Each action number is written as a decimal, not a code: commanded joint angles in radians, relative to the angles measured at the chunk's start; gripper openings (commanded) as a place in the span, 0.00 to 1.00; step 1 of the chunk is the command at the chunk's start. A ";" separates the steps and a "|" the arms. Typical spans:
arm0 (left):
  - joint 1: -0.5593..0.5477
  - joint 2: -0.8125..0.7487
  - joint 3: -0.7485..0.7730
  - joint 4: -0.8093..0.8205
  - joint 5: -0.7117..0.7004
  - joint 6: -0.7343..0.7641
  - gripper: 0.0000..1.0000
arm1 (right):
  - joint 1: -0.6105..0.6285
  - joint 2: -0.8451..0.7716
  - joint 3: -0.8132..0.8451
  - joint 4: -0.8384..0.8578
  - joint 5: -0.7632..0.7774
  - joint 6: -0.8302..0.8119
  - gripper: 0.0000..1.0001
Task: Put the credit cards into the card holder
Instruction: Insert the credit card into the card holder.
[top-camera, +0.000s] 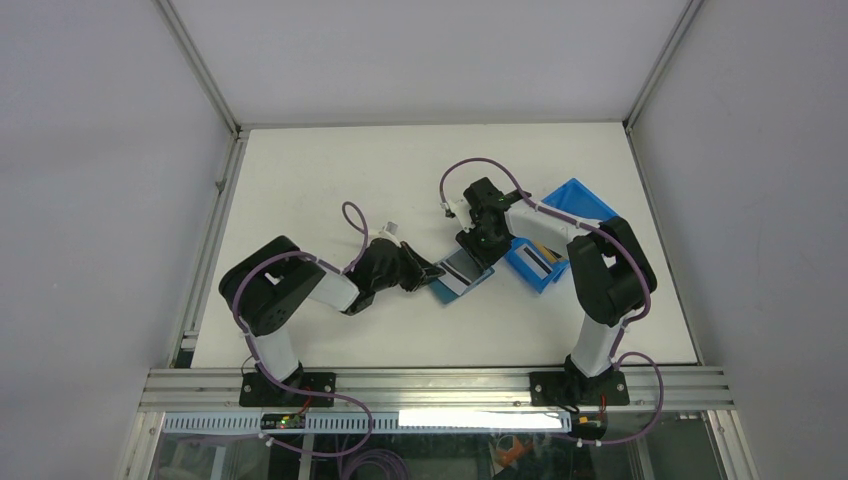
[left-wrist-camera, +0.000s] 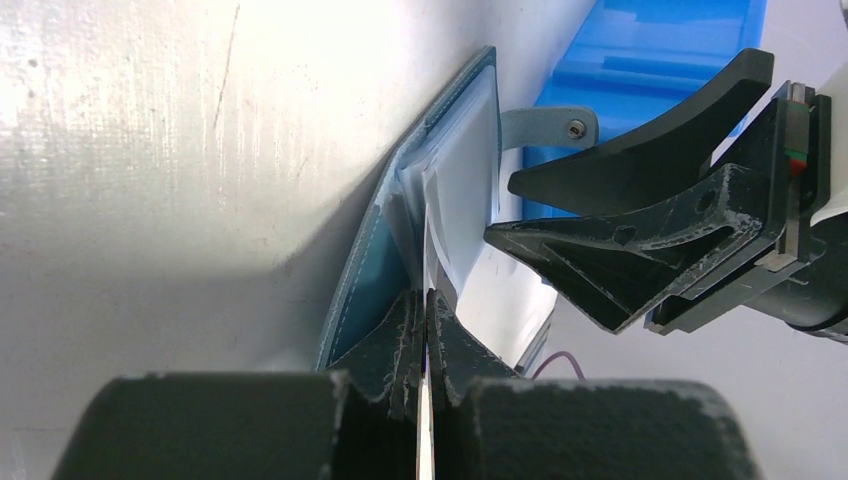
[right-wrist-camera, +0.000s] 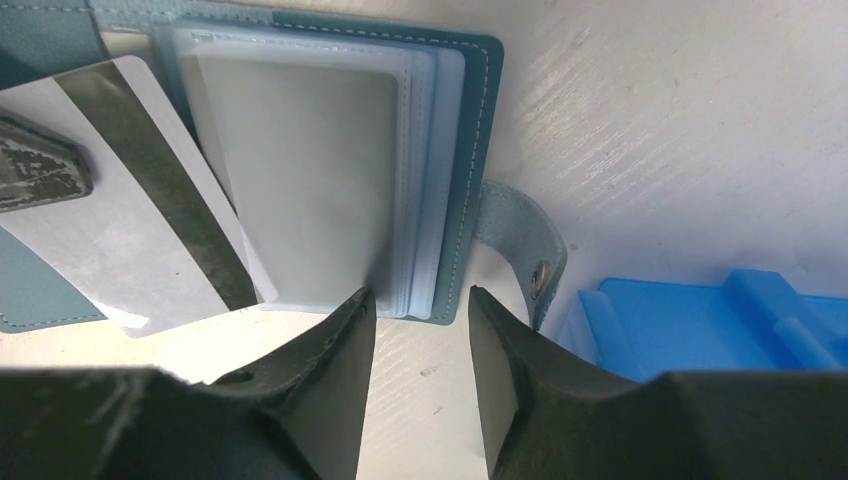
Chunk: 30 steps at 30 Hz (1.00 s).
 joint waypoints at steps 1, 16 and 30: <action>-0.011 0.003 0.031 -0.035 -0.006 -0.001 0.00 | 0.012 0.012 0.026 0.032 0.007 0.015 0.43; -0.007 0.043 0.069 -0.070 0.018 -0.012 0.00 | 0.011 0.008 0.026 0.032 0.008 0.015 0.43; 0.006 0.080 0.089 -0.081 0.056 -0.046 0.00 | 0.011 0.006 0.024 0.029 0.006 0.015 0.43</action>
